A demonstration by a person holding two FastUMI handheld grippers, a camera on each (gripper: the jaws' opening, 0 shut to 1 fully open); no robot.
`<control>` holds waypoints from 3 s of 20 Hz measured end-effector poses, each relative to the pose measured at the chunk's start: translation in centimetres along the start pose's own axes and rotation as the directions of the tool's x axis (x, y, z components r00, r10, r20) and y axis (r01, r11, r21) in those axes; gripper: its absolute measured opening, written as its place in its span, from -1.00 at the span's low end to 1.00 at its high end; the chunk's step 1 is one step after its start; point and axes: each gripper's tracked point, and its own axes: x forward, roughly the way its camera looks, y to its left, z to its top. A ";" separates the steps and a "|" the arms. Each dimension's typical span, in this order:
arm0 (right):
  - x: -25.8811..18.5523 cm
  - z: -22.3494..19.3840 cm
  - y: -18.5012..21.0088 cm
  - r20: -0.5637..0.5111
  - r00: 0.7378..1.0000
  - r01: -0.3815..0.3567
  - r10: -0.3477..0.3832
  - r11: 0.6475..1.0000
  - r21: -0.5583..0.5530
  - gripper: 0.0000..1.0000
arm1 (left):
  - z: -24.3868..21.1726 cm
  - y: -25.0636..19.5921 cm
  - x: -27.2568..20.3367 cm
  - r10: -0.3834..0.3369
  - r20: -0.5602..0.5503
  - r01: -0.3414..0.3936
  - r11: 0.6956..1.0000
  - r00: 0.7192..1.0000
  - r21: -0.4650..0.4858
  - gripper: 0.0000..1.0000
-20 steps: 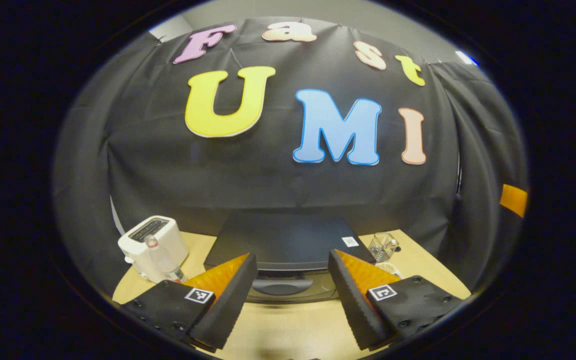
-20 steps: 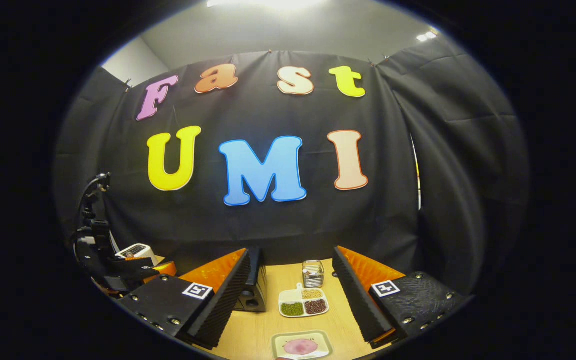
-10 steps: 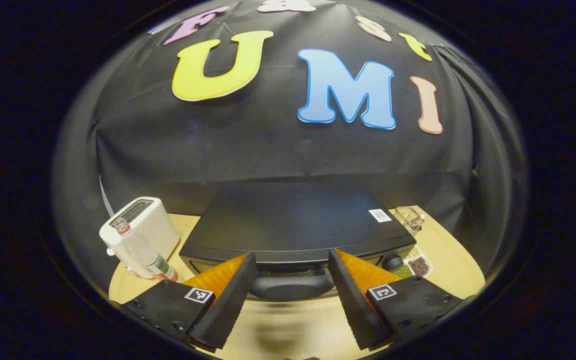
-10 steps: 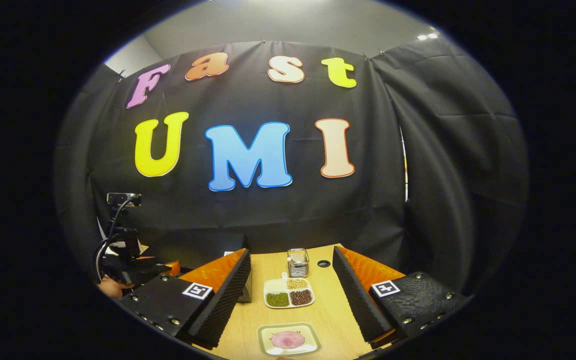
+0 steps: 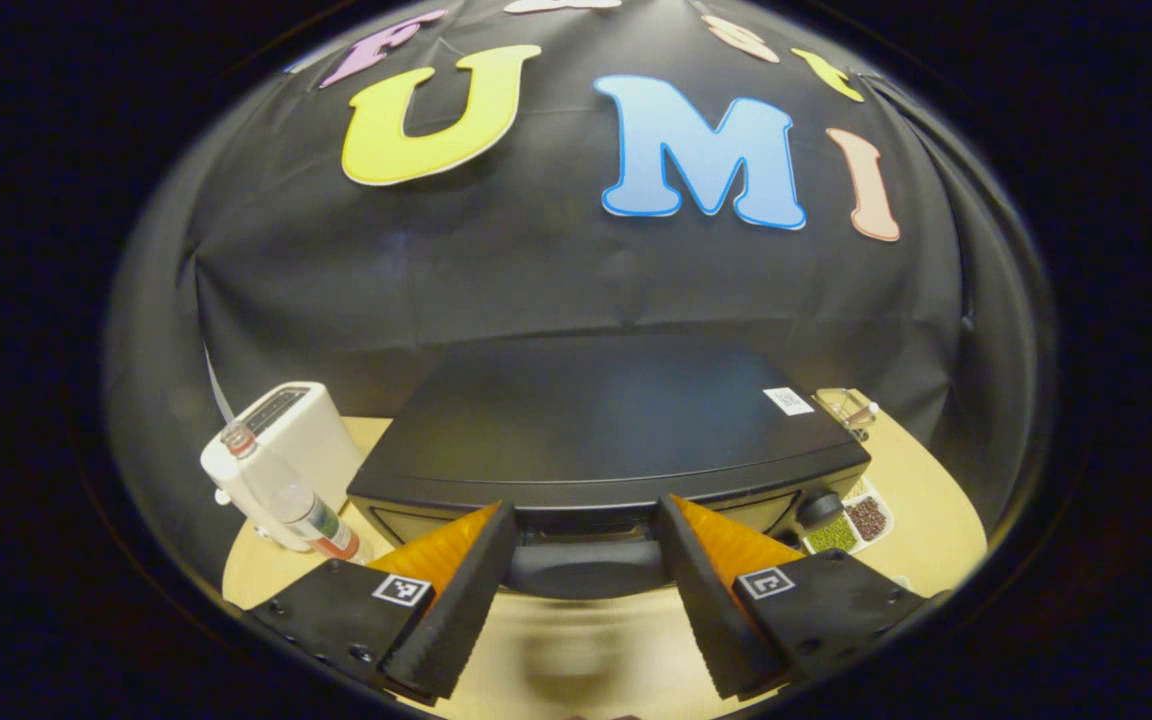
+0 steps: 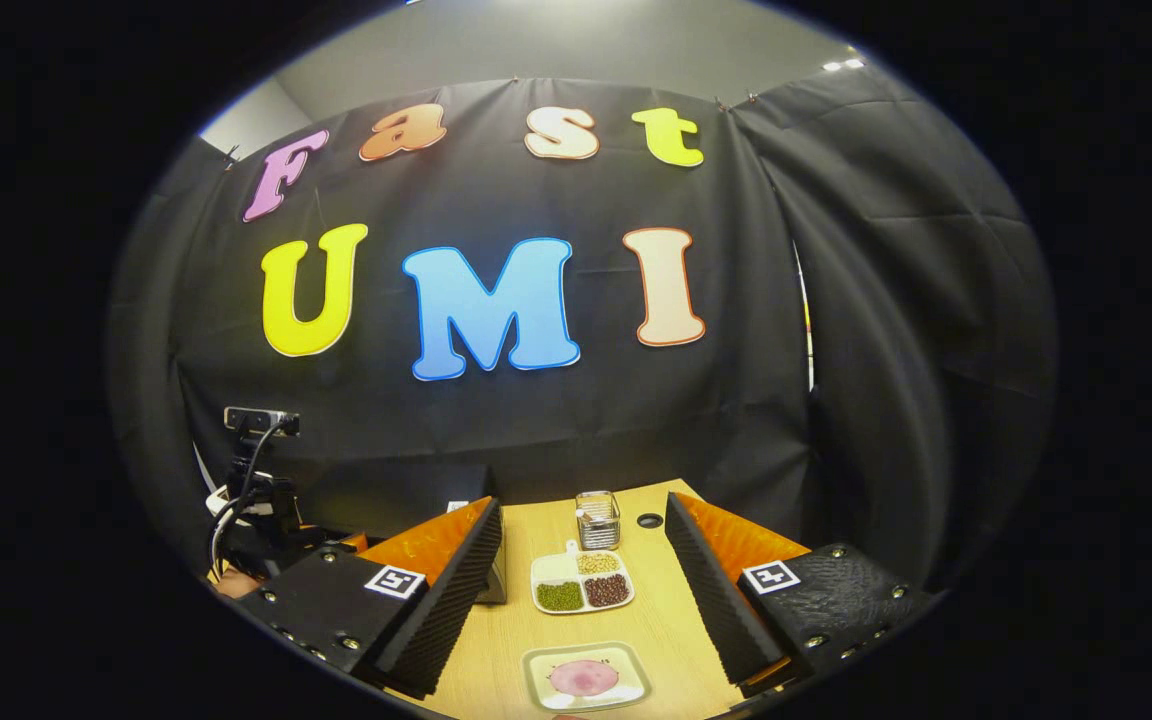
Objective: Open the electric oven with the left hand, put the food in, and close the electric oven.
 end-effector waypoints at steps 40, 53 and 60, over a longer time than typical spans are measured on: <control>0.2 -7.5 -3.4 -0.283 0.951 -0.130 0.127 0.992 0.007 0.99 | 1.8 3.7 -15.6 0.066 0.198 -0.055 0.997 0.978 -0.060 0.91; 3.7 -25.5 -8.7 -0.780 0.623 -0.125 0.052 0.992 -0.034 1.00 | 11.5 3.6 -26.1 0.079 0.412 -0.049 0.995 0.908 -0.084 0.90; 4.5 -30.7 -8.5 -0.885 0.459 -0.091 0.075 0.995 0.037 0.82 | 8.1 7.1 -27.4 0.184 0.346 -0.145 0.980 0.920 -0.137 0.91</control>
